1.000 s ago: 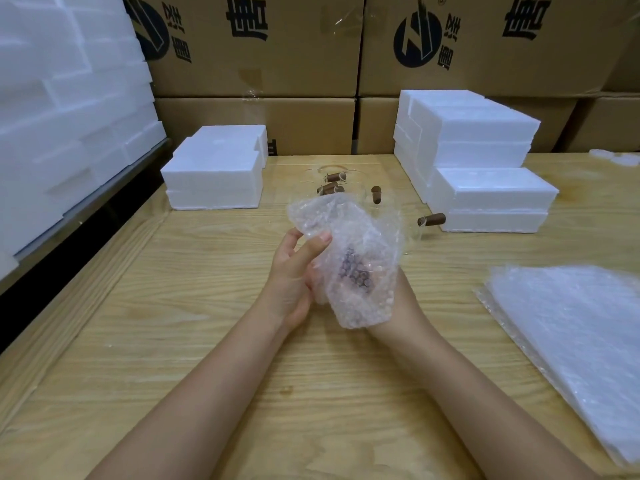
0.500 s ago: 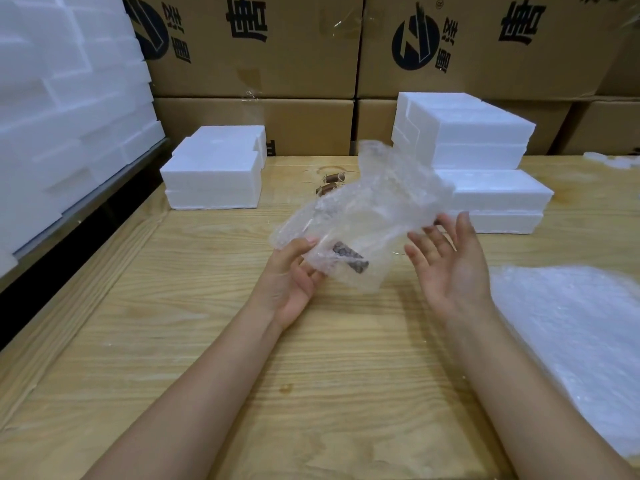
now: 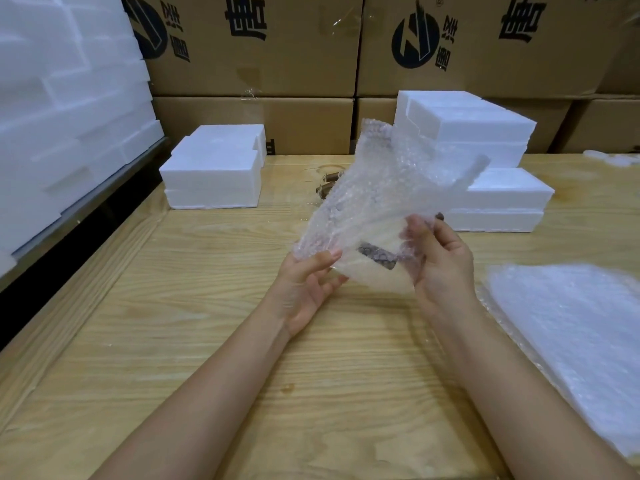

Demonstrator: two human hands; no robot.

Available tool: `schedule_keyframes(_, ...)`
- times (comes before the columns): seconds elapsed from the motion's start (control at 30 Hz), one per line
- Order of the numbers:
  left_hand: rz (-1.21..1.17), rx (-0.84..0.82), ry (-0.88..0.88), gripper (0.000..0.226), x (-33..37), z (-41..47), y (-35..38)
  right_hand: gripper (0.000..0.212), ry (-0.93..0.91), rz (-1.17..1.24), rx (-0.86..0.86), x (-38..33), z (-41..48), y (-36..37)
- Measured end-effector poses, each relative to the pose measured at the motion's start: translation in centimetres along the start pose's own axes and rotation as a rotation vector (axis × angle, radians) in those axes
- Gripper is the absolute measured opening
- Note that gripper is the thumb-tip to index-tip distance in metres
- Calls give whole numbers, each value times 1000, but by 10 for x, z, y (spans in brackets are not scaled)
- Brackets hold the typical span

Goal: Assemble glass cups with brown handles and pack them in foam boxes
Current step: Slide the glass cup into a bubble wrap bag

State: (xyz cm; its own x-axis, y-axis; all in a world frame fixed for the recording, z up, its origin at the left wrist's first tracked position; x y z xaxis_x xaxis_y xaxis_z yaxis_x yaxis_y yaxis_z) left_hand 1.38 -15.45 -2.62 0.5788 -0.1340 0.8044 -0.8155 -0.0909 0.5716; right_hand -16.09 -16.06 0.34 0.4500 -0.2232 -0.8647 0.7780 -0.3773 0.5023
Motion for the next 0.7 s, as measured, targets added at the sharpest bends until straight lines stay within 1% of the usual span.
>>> schedule_keyframes(0.03, -4, -6, 1, 63, 0, -1, 1, 8, -18, 3, 1, -2, 0, 2)
schedule_keyframes(0.07, -13, -4, 0, 67, 0, -1, 1, 14, -38, -15, -26, -5, 0, 5)
schedule_keyframes(0.1, -22, -1, 2, 70, 0, -1, 0, 26, -59, -61, -85, -6, 0, 9)
schedule_keyframes(0.17, -20, -4, 12, 75, 0, -1, -1, 52, -33, -240, -229, 1, -4, 18)
schedule_keyframes(0.2, -2, -15, 18, 77, 0, -2, 0, 55, -12, -325, -274, 7, -7, 21)
schedule_keyframes(0.23, 24, -33, 18, 80, 0, -3, 1, 48, -9, -382, -287, 12, -7, 20)
schedule_keyframes(0.27, 45, -54, 6, 89, 0, -3, 3, 34, -15, -401, -272, 15, -7, 20)
schedule_keyframes(0.33, 33, -99, -42, 115, 2, -3, 3, 8, -35, -372, -211, 14, -2, 16)
schedule_keyframes(0.37, 18, -115, -71, 122, 4, -2, 2, 12, -39, -353, -183, 14, 2, 12)
schedule_keyframes(0.4, 14, -118, -89, 122, 7, -1, 1, 20, -28, -342, -177, 14, 5, 10)
schedule_keyframes(0.43, 46, -102, -91, 116, 10, 1, -1, 23, -20, -352, -189, 15, 6, 9)
schedule_keyframes(0.47, 108, -77, -79, 103, 12, 3, -3, 23, -17, -380, -211, 16, 5, 10)
schedule_keyframes(0.53, 226, -40, -37, 68, 17, 6, -6, 17, -12, -439, -255, 21, 1, 11)
schedule_keyframes(0.57, 243, -28, -34, 56, 17, 8, -7, 18, 5, -441, -252, 21, -1, 11)
schedule_keyframes(0.63, 220, 11, -47, 40, 17, 10, -12, 31, 57, -391, -215, 20, 2, 6)
schedule_keyframes(0.7, 204, 57, -43, 15, 17, 12, -15, 34, 75, -362, -174, 16, 5, 3)
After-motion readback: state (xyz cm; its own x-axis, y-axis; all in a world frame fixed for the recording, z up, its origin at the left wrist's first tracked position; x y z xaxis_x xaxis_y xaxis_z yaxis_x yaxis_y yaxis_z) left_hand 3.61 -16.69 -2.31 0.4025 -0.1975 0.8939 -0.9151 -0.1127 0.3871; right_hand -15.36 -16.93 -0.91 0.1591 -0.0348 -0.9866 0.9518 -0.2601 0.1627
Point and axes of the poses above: each hand's wrist, its own z-axis towards the middle knuckle, its own y-axis out of the palm, x = y × z, the point moved 7 cm from there along z, towards the middle knuckle, and after that the axes turned 13 degrees about x, right-handed, at the moved point
